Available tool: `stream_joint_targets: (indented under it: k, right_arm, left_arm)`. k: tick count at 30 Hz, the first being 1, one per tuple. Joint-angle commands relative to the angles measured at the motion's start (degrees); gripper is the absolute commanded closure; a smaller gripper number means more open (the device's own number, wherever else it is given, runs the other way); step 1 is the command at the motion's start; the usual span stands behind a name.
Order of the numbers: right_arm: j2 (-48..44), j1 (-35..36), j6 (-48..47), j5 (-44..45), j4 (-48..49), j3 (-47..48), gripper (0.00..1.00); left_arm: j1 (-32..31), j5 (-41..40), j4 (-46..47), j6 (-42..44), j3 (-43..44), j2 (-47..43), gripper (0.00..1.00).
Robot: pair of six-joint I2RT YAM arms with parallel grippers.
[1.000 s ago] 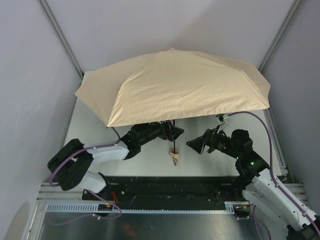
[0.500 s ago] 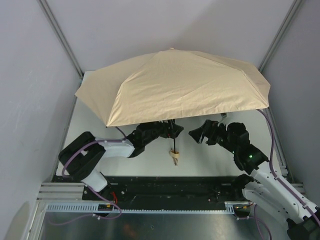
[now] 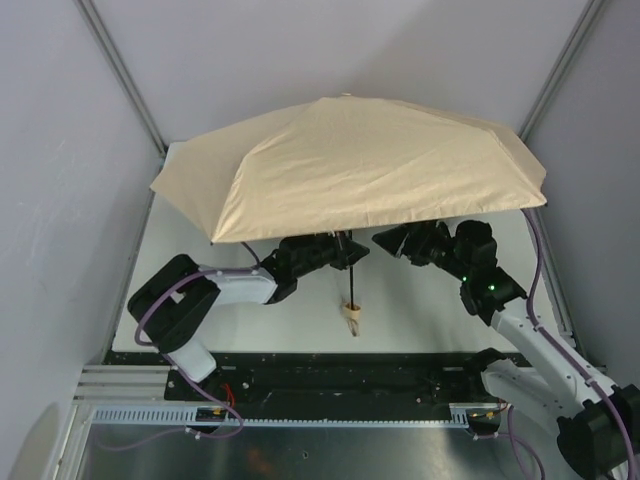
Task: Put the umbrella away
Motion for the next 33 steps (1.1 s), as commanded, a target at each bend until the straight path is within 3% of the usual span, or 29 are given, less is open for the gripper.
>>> stream_joint_targets:
  k: [1, 6, 12, 17, 25, 33]
  right_arm:
    - [3.85, -0.12, 9.2, -4.75, 14.21, 4.8, 0.15]
    - [11.08, -0.37, 19.55, -3.84, 23.88, 9.16, 0.1]
    - [20.06, -1.2, 31.5, -1.39, 42.49, 13.09, 0.08]
    - [25.7, -2.47, 35.96, -2.54, 50.27, 18.98, 0.09]
    - [31.79, -4.76, 34.23, -6.31, 50.57, 27.0, 0.13]
    - [35.59, -5.27, 31.82, -6.38, 47.03, 32.43, 0.37]
  left_arm:
    - [-0.14, 15.57, 4.11, -7.41, 1.17, -8.7, 1.0]
    - [-1.5, 21.19, 4.6, -14.04, -1.22, -17.24, 1.0]
    - [-3.29, 19.2, 5.27, -17.56, -5.46, -25.53, 1.0]
    - [-4.21, 19.68, 5.33, -19.82, -5.97, -26.67, 1.0]
    - [-4.96, 20.72, 5.31, -22.57, -5.21, -25.73, 1.0]
    - [-6.08, 20.7, 5.31, -23.83, -4.76, -22.94, 1.0]
